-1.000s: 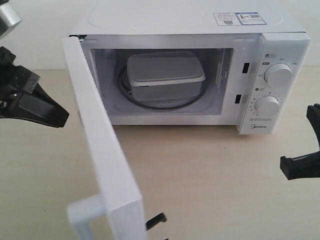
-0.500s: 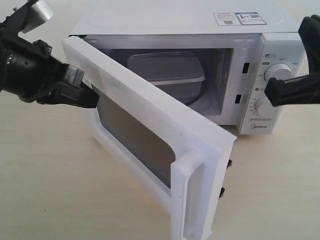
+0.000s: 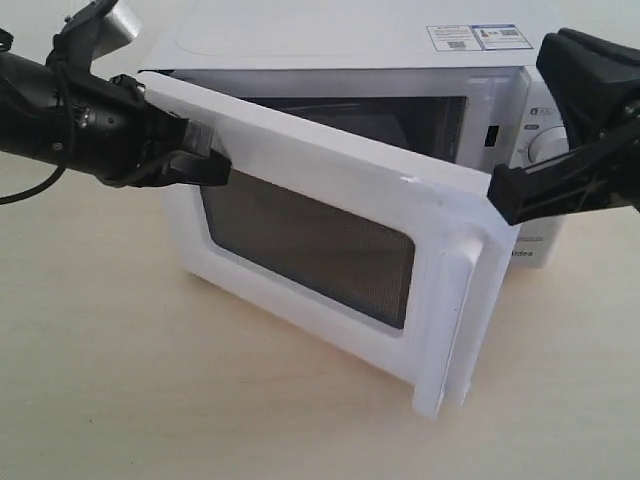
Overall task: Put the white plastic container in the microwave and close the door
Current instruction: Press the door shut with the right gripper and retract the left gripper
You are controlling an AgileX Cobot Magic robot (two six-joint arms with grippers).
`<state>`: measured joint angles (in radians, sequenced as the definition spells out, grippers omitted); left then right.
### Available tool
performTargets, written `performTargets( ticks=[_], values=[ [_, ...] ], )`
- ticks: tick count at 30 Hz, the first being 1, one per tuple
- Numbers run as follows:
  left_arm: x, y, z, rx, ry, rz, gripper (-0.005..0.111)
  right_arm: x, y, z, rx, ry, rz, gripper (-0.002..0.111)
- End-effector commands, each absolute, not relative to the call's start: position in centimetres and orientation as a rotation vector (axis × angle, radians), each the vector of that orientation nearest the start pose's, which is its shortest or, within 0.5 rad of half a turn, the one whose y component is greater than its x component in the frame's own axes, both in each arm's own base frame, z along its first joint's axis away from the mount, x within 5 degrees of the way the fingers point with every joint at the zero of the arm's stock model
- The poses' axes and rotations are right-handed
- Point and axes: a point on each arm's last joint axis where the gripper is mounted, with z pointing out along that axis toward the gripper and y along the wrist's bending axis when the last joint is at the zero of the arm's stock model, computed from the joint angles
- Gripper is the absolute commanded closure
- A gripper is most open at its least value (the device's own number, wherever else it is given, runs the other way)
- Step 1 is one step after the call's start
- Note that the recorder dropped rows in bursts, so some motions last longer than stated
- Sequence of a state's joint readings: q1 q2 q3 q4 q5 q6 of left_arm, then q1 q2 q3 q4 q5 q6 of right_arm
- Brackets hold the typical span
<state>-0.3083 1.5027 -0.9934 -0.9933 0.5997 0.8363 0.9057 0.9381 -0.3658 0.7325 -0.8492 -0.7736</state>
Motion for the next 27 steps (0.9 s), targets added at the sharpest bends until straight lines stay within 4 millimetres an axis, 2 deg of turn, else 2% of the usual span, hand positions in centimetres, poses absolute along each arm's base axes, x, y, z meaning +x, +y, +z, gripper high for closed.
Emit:
performTargets(
  ticks=[1,5,9,14,16,19,22,27],
  values=[
    [29.8,-13.6,26.4,0.478,2.264,-0.689,0.102,14.1,11.0,29.7,-0.357,1.327,0.227,0.108],
    [30.3,-13.3,26.3,0.443,2.246,-0.639,0.102,13.6,12.1,29.3,-0.469,1.334,0.327,0.108],
    [30.6,-13.2,26.3,0.421,2.231,-0.611,0.102,13.3,12.9,28.1,-0.529,1.468,0.449,0.108],
    [30.4,-13.2,26.4,0.432,2.236,-0.625,0.102,14.3,14.1,26.1,-0.563,1.555,0.423,0.108],
    [30.1,-13.2,27.1,0.439,2.218,-0.632,0.102,15.2,14.6,25.3,-0.526,1.558,0.385,0.108],
    [28.7,-12.7,29.6,0.470,2.136,-0.610,0.102,16.5,14.6,24.1,-0.398,1.580,0.312,0.108],
    [27.1,-12.0,31.1,0.472,2.081,-0.579,0.102,16.9,14.8,23.5,-0.387,1.591,0.283,0.108],
    [23.2,-10.0,32.2,0.384,1.990,-0.519,0.102,17.3,14.5,23.2,-0.324,1.597,0.252,0.108]
  ],
)
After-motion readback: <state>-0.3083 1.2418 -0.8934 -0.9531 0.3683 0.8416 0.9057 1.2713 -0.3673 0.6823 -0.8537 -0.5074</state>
